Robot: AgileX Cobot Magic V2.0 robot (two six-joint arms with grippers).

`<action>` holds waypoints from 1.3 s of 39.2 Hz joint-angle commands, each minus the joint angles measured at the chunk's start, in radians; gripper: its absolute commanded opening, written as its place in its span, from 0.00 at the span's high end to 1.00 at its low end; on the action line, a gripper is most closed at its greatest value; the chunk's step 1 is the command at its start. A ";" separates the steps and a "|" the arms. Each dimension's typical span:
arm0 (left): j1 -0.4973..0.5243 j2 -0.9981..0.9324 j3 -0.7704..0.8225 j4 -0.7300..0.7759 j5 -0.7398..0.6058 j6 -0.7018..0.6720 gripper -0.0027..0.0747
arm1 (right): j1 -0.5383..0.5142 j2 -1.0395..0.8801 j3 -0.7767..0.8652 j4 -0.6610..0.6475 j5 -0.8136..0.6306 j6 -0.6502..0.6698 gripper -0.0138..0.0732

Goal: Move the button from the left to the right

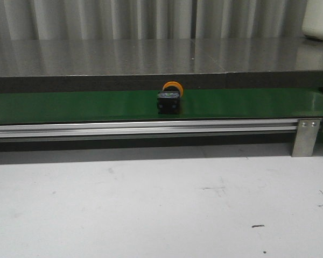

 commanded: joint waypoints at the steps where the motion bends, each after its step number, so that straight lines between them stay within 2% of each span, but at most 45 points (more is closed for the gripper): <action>1: -0.006 0.011 -0.023 -0.015 -0.074 -0.010 0.99 | -0.005 0.014 -0.037 0.003 -0.075 -0.005 0.10; 44: -0.006 0.011 -0.023 -0.015 -0.074 -0.010 0.99 | -0.005 0.015 -0.037 0.004 -0.068 -0.005 0.10; 51: -0.006 0.011 -0.023 -0.015 -0.074 -0.010 0.99 | -0.005 0.072 -0.039 0.004 -0.083 -0.005 0.10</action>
